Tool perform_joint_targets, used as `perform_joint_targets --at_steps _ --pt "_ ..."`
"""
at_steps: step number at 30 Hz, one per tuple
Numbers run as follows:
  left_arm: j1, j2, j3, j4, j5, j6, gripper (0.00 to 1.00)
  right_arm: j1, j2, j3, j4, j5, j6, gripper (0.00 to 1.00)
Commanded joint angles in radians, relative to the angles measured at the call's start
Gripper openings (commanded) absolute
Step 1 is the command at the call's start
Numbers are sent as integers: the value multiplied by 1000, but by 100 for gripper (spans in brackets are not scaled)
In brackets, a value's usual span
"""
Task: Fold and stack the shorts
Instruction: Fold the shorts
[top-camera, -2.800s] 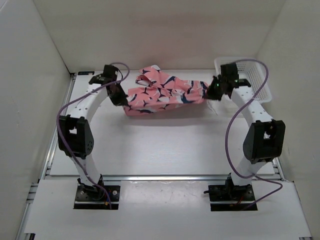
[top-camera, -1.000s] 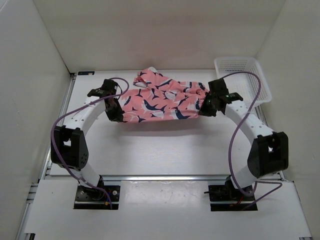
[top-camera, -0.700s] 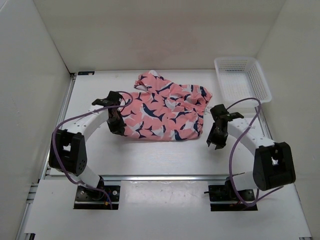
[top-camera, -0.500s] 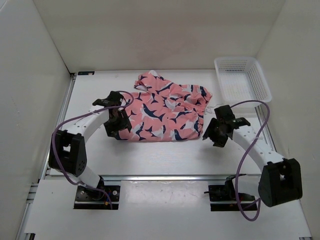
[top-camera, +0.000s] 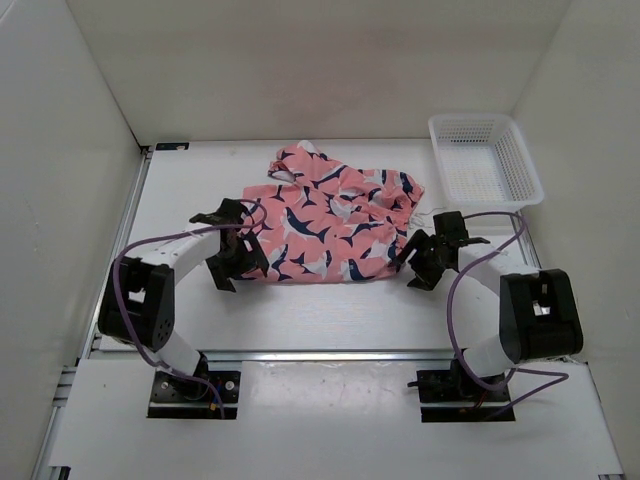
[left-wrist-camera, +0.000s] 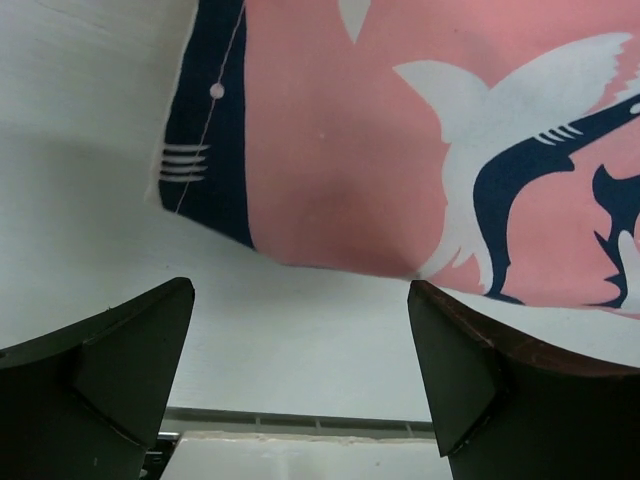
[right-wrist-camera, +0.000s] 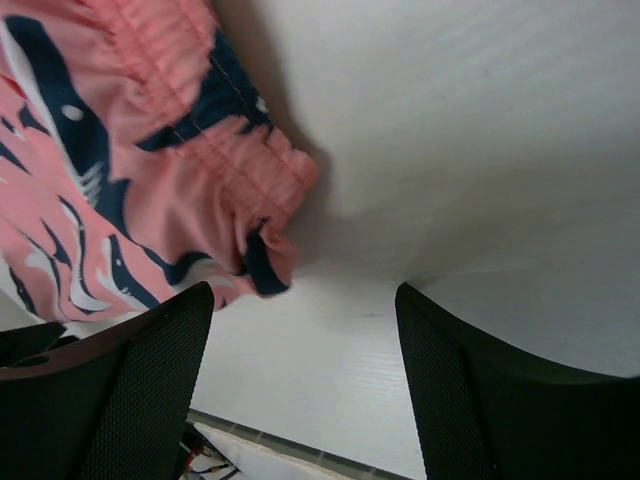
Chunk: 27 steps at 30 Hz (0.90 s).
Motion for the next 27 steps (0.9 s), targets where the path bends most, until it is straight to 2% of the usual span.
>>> perform_joint_targets --at_steps 1,2,6,7,9,10,11,12,15,18,23,27 --pt "0 37 15 87 45 -17 100 -11 63 34 107 -48 22 77" --pt "0 57 27 87 45 -17 98 -11 75 48 107 -34 22 75" --pt "23 141 101 87 21 -27 72 -33 145 68 152 9 22 59" --pt "32 161 127 96 21 -27 54 -33 156 77 163 9 22 48" --pt "50 180 157 96 -5 -27 30 -57 176 94 163 21 22 31" --pt "69 180 173 96 -16 -27 18 -69 176 108 152 30 11 14" --pt "79 194 205 96 -4 -4 10 -69 176 153 125 62 2 6" --pt "90 194 222 81 -4 6 10 -69 163 183 92 79 -10 0" --pt "113 140 309 26 5 27 10 -69 92 298 -33 145 -70 0" --pt "113 59 432 -23 -33 52 10 -42 17 422 -147 277 -153 0" --pt "113 -27 622 -162 -53 73 10 -42 -20 582 -315 267 -269 0" --pt "113 -148 779 -224 -79 73 10 -17 -109 717 -411 267 -358 0"
